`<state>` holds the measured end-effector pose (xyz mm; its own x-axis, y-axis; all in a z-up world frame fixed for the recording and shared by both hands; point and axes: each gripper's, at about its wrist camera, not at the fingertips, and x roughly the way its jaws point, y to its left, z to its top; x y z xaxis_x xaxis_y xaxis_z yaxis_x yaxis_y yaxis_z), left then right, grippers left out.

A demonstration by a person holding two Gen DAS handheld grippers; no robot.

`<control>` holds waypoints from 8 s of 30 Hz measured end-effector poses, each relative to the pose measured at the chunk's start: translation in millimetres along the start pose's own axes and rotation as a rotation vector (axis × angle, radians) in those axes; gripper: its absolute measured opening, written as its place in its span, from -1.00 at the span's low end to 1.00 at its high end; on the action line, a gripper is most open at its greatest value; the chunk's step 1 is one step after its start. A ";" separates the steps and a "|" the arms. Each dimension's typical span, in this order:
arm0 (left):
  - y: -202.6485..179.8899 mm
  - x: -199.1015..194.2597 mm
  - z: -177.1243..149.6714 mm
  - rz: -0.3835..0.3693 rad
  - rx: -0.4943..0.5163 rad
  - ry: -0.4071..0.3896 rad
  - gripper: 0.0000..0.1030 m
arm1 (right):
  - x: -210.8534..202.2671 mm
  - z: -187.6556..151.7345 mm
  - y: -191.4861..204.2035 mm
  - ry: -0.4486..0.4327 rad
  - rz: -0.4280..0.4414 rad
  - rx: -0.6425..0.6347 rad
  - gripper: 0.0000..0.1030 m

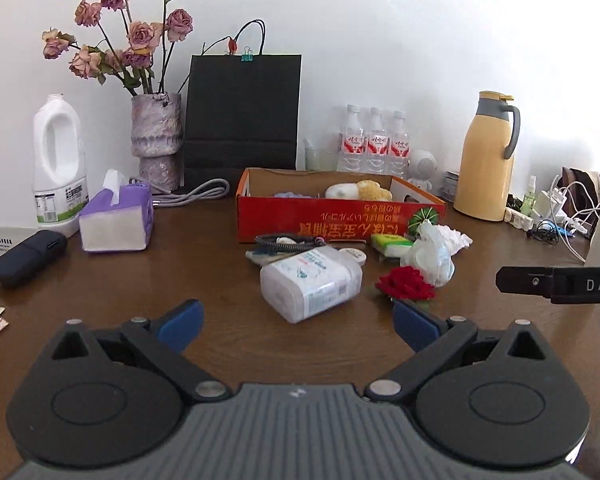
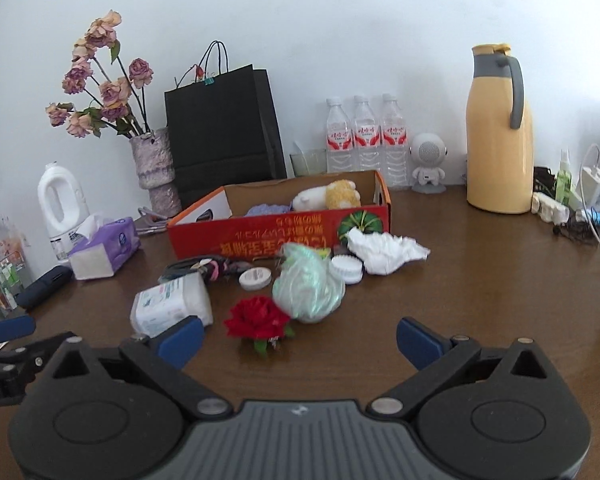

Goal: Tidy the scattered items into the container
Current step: 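Withdraw both tools from the box back over the table, then grasp cotton-swab tub with left tool while right tool grasps red rose, place both in box, then withdraw both tools from the box toward the remaining items, then grasp black cable with left tool while right tool grasps plastic bag, drop both into box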

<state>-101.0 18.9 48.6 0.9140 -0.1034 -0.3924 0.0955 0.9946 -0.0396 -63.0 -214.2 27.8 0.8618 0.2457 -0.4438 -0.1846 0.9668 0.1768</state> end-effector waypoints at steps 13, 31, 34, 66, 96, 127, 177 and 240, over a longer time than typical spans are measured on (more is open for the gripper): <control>-9.3 15.5 -5.5 -0.114 0.004 0.043 1.00 | -13.0 -38.1 7.7 0.093 0.147 0.025 1.00; 18.3 187.2 51.2 -0.390 0.284 0.328 0.76 | 126.8 17.9 31.2 0.207 0.046 -0.131 0.45; 15.4 181.1 48.2 -0.301 0.251 0.367 0.57 | 136.5 17.6 32.0 0.220 0.035 -0.144 0.43; -12.8 17.5 1.2 0.056 0.011 0.029 0.28 | 26.4 -6.0 52.5 0.020 0.028 -0.163 -0.35; -1.6 291.2 242.9 0.111 0.054 -0.026 0.29 | 235.0 241.2 -0.5 -0.015 -0.019 -0.209 -0.33; 41.1 357.8 263.7 0.058 -0.002 0.574 0.96 | 316.9 274.4 -21.6 0.620 -0.034 -0.043 0.61; -3.4 0.7 2.0 -0.017 0.073 -0.122 1.00 | -9.9 -33.1 -1.6 0.022 -0.028 -0.031 0.94; -39.7 350.1 219.9 0.000 0.224 0.157 -0.77 | 306.6 232.3 -24.9 0.523 -0.059 -0.179 -0.21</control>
<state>301.9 -57.1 114.9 0.8432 -0.0845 -0.5309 0.1966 0.9676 0.1583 315.6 -179.3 91.4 0.5318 0.1493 -0.8336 -0.2598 0.9656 0.0072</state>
